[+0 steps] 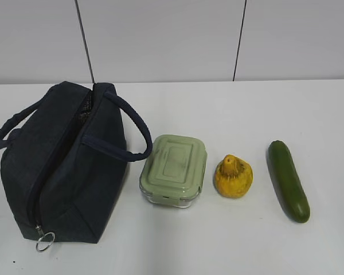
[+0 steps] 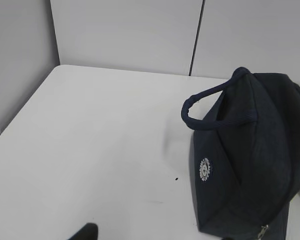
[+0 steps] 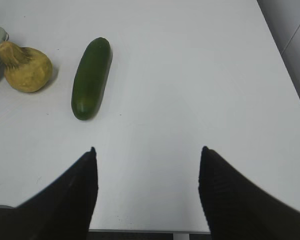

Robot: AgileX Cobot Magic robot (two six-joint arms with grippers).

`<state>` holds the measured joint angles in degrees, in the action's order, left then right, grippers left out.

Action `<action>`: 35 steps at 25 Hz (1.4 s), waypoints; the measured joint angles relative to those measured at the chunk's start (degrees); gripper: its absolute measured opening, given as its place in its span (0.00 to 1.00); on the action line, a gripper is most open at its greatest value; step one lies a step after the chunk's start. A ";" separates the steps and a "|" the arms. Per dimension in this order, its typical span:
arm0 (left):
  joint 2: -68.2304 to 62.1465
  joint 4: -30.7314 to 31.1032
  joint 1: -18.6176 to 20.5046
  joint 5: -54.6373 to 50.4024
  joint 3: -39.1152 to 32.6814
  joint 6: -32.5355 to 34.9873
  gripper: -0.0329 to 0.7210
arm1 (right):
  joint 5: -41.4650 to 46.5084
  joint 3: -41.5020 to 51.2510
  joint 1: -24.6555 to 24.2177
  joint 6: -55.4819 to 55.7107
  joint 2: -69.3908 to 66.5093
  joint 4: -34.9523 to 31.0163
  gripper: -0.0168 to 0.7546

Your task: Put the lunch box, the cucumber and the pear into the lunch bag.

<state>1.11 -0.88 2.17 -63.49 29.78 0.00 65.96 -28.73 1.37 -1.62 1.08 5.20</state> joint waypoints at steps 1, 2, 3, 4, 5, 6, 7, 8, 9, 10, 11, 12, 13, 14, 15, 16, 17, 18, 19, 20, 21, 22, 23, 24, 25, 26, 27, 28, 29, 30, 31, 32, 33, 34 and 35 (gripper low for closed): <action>0.00 -0.05 0.00 0.00 0.00 0.00 0.62 | 0.00 0.00 0.00 0.00 0.00 0.00 0.66; 0.00 -0.10 0.00 0.00 0.00 0.00 0.62 | 0.00 0.00 0.00 0.00 0.00 0.00 0.66; 0.00 -0.19 0.00 0.00 0.00 0.00 0.62 | 0.00 0.00 0.00 0.00 0.00 0.00 0.66; 0.00 -0.42 0.00 0.00 0.00 0.00 0.62 | 0.00 0.00 0.13 0.00 0.00 -0.13 0.66; 0.00 -0.72 0.00 0.00 0.00 0.00 0.62 | 0.00 0.00 0.36 0.00 0.00 -0.34 0.66; 0.00 -1.16 0.00 0.00 0.00 0.00 0.62 | 0.00 0.00 0.52 0.00 0.00 -1.00 0.66; 0.00 -1.51 -0.13 0.00 0.00 0.00 0.62 | 0.00 0.00 0.78 0.00 0.00 -2.09 0.66; 0.00 -1.72 -0.48 0.00 0.00 0.00 0.62 | 0.00 0.00 1.07 0.00 0.00 -3.33 0.66; 0.00 -2.12 -1.02 0.00 0.00 0.00 0.62 | 0.00 0.00 1.15 -0.12 0.00 -4.16 0.66; 0.00 -2.63 -1.56 0.00 0.00 0.00 0.62 | 0.00 0.00 1.15 -0.26 0.00 -4.63 0.66; 0.00 -3.04 -2.34 0.00 0.00 0.00 0.62 | 0.00 0.08 1.15 -0.55 0.00 -5.20 0.66; -0.20 -3.31 -3.16 0.00 0.00 0.00 0.62 | -0.13 0.08 1.15 -0.64 0.00 -5.20 0.66; -0.68 -3.60 -3.85 0.09 0.00 0.00 0.62 | -0.12 0.08 1.15 -0.98 0.00 -5.20 0.66; -1.72 -3.88 -4.66 0.18 0.00 0.00 0.62 | -0.27 0.08 1.28 -1.38 0.00 -5.87 0.66; -3.17 -4.17 -5.45 0.41 0.41 0.00 0.62 | -0.54 -0.03 1.28 -2.03 -0.11 -6.69 0.66; -5.03 -4.65 -6.26 0.81 0.99 0.00 0.62 | -0.67 -0.27 1.28 -2.82 -0.75 -7.68 0.66; -6.82 -5.12 -6.92 1.45 1.92 0.00 0.62 | -0.78 -0.69 1.28 -3.96 -1.52 -9.17 0.66; -9.19 -5.49 -7.72 1.88 3.06 0.40 0.62 | -0.84 -0.93 1.28 -5.19 -2.51 -10.74 0.66; -11.77 -5.63 -8.52 2.20 4.25 0.61 0.62 | -1.14 -1.34 1.28 -6.81 -3.50 -11.80 0.66; -13.99 -5.77 -9.17 2.39 5.25 0.91 0.62 | -1.57 -1.63 1.28 -8.24 -4.25 -12.79 0.66; -16.77 -5.90 -9.93 2.67 6.43 0.94 0.62 | -2.14 -1.75 1.28 -9.00 -4.86 -13.54 0.66; -19.57 -6.23 -10.62 2.72 7.55 1.02 0.62 | -2.90 -1.98 1.28 -9.64 -5.46 -14.19 0.66; -22.36 -6.57 -11.24 2.90 8.44 1.18 0.62 | -3.97 -2.08 1.28 -9.90 -5.87 -14.80 0.66; -24.55 -7.08 -11.67 3.18 9.42 1.47 0.62 | -5.10 -2.12 1.28 -10.14 -6.22 -15.65 0.66; -27.03 -7.50 -12.03 3.81 10.36 1.93 0.62 | -5.95 -2.12 1.28 -10.26 -6.69 -16.47 0.66; -29.39 -7.77 -12.23 4.50 11.31 2.09 0.62 | -6.83 -2.12 1.28 -10.38 -7.20 -16.89 0.66; -31.31 -7.82 -12.34 5.50 12.14 2.42 0.61 | -7.52 -2.12 1.28 -10.46 -7.48 -17.26 0.66; -33.53 -7.89 -12.34 6.61 13.17 2.93 0.60 | -8.05 -2.12 1.28 -10.61 -7.90 -17.60 0.66; -35.61 -8.02 -12.41 7.79 14.18 3.38 0.59 | -8.65 -2.12 1.28 -10.89 -8.31 -17.78 0.66; -37.74 -8.03 -12.41 8.82 15.22 3.50 0.57 | -9.03 -2.12 1.28 -10.99 -8.89 -17.91 0.66; -39.63 -8.18 -12.41 9.67 16.17 3.55 0.56 | -9.38 -2.12 1.28 -11.14 -9.61 -18.04 0.66; -42.18 -8.25 -12.41 10.17 17.42 3.61 0.55 | -9.84 -2.12 1.28 -11.14 -10.82 -18.33 0.66; -44.88 -8.25 -12.41 10.43 18.65 3.61 0.54 | -10.81 -2.12 1.28 -11.16 -12.44 -18.67 0.66; -47.70 -8.31 -12.41 10.80 19.60 3.75 0.53 | -12.07 -2.12 1.28 -11.26 -14.09 -19.12 0.66; -50.06 -8.41 -12.41 11.35 20.72 4.01 0.53 | -13.11 -2.22 1.28 -11.26 -16.47 -19.93 0.66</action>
<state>-48.95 -9.29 -10.24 -52.14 50.50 4.01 52.85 -30.95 2.65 -12.88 -15.39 -14.73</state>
